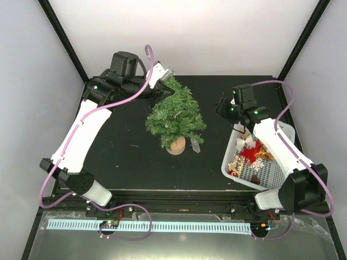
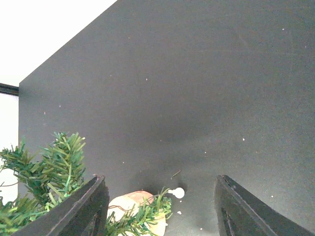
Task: Decorate the small christmas tree
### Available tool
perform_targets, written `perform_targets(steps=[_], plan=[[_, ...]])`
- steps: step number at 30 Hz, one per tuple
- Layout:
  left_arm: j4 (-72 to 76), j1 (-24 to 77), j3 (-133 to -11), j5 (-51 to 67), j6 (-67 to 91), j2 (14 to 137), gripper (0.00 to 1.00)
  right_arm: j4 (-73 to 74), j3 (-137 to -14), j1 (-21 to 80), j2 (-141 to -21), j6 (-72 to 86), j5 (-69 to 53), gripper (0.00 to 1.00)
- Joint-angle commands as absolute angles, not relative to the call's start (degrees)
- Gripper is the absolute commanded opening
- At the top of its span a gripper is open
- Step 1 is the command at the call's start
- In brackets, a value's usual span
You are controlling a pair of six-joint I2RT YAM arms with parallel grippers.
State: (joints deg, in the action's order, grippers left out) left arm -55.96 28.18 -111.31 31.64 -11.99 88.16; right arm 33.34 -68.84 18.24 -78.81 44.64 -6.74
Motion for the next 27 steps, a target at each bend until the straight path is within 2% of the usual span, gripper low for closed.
perform_targets(steps=[1,11,19,22,24,27], plan=[[-54.02,27.93,-113.59,35.85,-17.34,88.61,0.02,31.3,-68.29,18.17,-78.77,42.77,-7.29,0.6],[-50.71,26.77,-113.4,35.97,-34.73,88.56,0.01,29.29,-69.28,18.19,-76.81,36.16,-10.69,0.6],[-45.35,25.46,-114.97,29.54,-37.2,91.03,0.03,26.04,-69.77,19.78,-74.95,31.57,-18.97,0.6],[-45.36,25.31,-116.45,29.1,-37.58,92.86,0.23,26.91,-70.83,20.69,-75.84,30.93,-19.85,0.6],[-45.23,25.15,-116.71,28.94,-37.53,93.52,0.28,26.97,-71.44,21.96,-76.55,30.45,-20.57,0.6],[-44.41,24.92,-116.4,27.92,-37.32,93.9,0.45,27.5,-72.75,24.85,-77.43,29.34,-18.48,0.6]])
